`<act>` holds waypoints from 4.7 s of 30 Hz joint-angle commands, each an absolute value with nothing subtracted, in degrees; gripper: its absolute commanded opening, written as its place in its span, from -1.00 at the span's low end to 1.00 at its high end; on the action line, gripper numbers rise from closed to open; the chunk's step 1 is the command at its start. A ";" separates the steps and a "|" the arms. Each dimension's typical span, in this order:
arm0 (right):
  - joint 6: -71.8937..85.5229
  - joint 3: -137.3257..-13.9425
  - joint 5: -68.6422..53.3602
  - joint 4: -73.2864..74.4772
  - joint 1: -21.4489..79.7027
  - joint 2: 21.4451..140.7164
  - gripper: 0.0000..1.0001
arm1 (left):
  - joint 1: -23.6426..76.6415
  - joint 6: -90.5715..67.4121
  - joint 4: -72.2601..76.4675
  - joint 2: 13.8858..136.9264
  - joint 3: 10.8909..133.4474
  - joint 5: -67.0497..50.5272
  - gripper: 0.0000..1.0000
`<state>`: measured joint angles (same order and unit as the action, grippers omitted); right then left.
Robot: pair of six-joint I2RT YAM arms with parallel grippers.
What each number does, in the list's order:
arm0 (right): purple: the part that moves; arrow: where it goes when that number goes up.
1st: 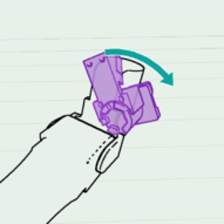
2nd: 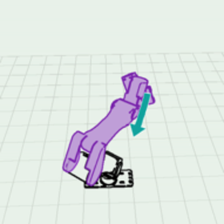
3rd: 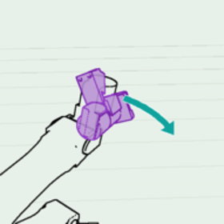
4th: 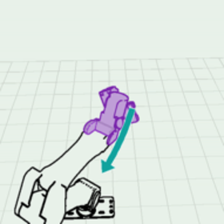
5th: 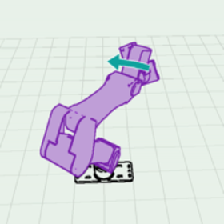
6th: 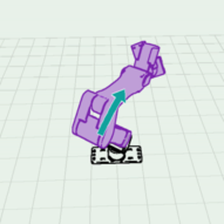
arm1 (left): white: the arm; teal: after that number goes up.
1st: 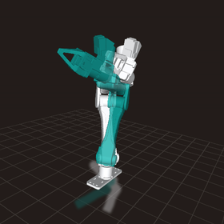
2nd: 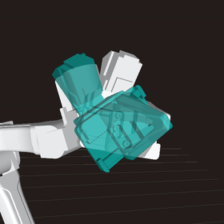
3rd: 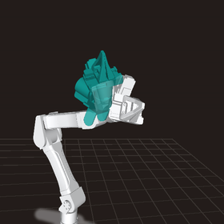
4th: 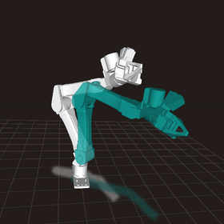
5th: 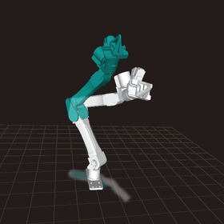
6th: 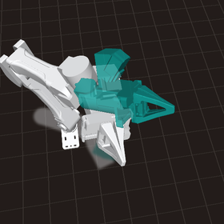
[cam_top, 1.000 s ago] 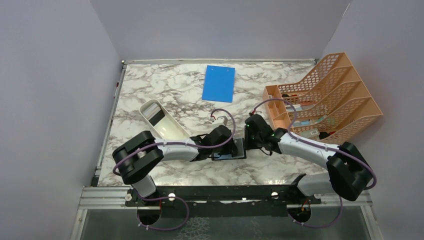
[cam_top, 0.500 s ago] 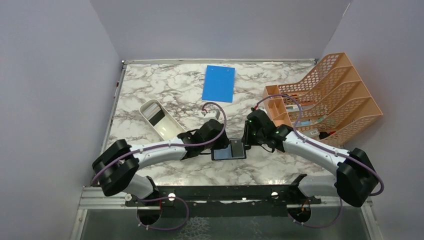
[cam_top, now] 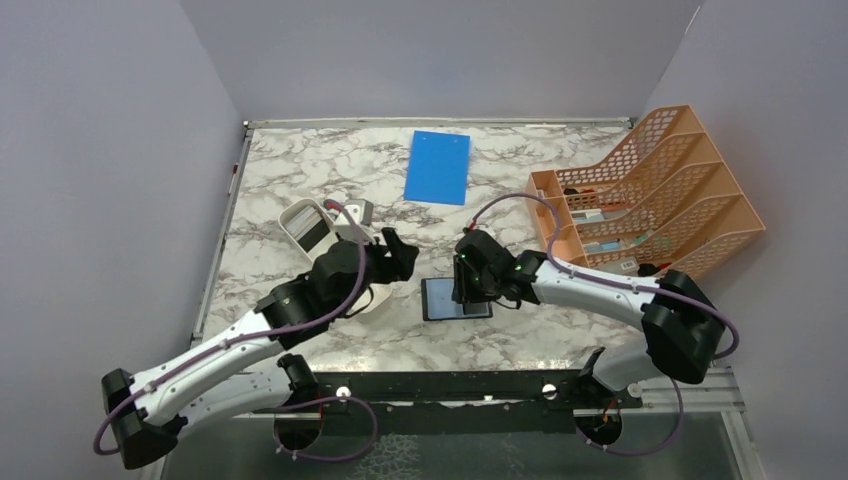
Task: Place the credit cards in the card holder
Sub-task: Insert the credit card into the card holder, then turn over the card slot in the card holder.
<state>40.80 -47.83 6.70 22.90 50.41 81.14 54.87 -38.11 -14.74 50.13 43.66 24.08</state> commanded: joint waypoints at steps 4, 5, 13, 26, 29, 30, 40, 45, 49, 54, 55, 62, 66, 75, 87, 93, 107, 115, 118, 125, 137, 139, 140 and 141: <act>42.49 -55.61 12.54 23.85 55.62 88.46 -0.03 | 54.84 -31.74 -22.09 37.79 40.56 33.12 0.98; 42.47 -56.41 12.88 23.87 56.08 89.37 -0.02 | 54.84 -31.44 -22.60 36.73 40.30 33.77 0.98; 43.21 -61.55 16.02 26.28 58.89 97.14 -0.03 | 54.85 -29.59 -23.82 30.48 37.52 37.32 0.98; 42.98 -62.95 18.60 28.24 59.83 105.96 -0.26 | 54.84 -29.14 -23.65 24.02 34.28 40.20 0.97; 42.85 -61.95 18.35 27.08 59.81 105.45 -0.56 | 54.83 -29.34 -23.66 24.43 34.07 39.88 0.97; 42.73 -61.65 18.20 26.45 59.84 104.94 -0.66 | 54.82 -29.52 -23.72 24.70 34.02 39.69 0.97; 42.30 -57.92 13.41 17.70 59.51 98.82 -0.81 | 54.84 -35.38 -21.26 33.88 34.14 30.29 0.98; 40.46 -54.23 8.69 11.14 57.56 95.22 -0.76 | 54.84 -38.93 -22.60 41.12 35.18 26.04 0.71; 39.95 -49.67 3.46 4.27 55.98 92.63 -0.76 | 54.73 -41.46 -22.35 43.14 34.95 23.88 0.23; 41.00 -45.83 0.20 -0.84 55.33 90.62 -0.74 | 53.84 -41.24 -21.70 46.28 35.59 23.14 -0.25; 41.14 -45.05 -0.13 -1.64 55.10 90.26 -0.73 | 53.47 -41.08 -20.96 47.39 35.60 22.26 -0.30; 42.80 -38.37 -6.02 -9.30 51.38 86.73 -0.73 | 51.17 -39.52 -15.01 60.06 37.51 13.41 -0.56; 42.66 -35.66 -7.63 -11.16 49.81 84.73 -0.72 | 49.30 -38.40 -12.68 67.62 39.75 9.20 -0.71; 42.46 -32.93 -10.19 -14.54 48.28 83.63 -0.72 | 48.65 -36.70 -6.94 81.09 45.19 2.65 -0.84; 41.80 -31.91 -10.63 -15.07 47.92 82.48 -0.68 | 48.60 -36.81 -5.18 88.47 47.33 -0.14 -0.84; 40.01 -34.47 -7.61 -7.32 47.90 80.69 -0.36 | 48.60 -38.38 -1.31 88.25 46.98 -6.65 -0.85; 37.49 -37.61 9.19 16.92 47.68 63.97 -0.17 | 50.64 -40.61 4.66 90.44 48.96 -16.04 -0.85; 38.08 -36.78 1.66 14.67 47.72 60.68 -0.44 | 50.97 -41.12 6.79 96.72 51.60 -18.07 -0.85; 38.58 -36.01 -0.01 13.36 47.72 62.18 -0.57 | 50.88 -40.11 4.38 96.60 53.17 -15.42 -0.85; 39.00 -33.84 -2.02 8.97 47.72 66.21 -0.77 | 49.25 -36.29 -4.17 91.17 57.41 -7.19 -0.66; 41.07 -29.73 8.07 10.20 47.72 73.87 -0.85 | 38.25 -19.28 -19.55 75.60 56.88 8.35 -0.31; 41.29 -29.66 8.59 11.12 47.74 73.17 -0.85 | 36.57 -13.84 -20.77 73.77 56.23 11.63 -0.25; 41.32 -30.04 9.07 11.87 47.73 72.87 -0.85 | 35.39 -11.76 -21.33 73.00 55.98 13.70 -0.24; 41.17 -30.69 9.62 12.85 47.72 72.53 -0.85 | 34.41 -9.71 -21.58 72.11 55.51 14.89 -0.24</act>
<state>40.51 -30.79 5.30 9.47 47.88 73.56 37.19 -21.76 -17.06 75.50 57.30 5.89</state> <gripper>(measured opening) 0.076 0.372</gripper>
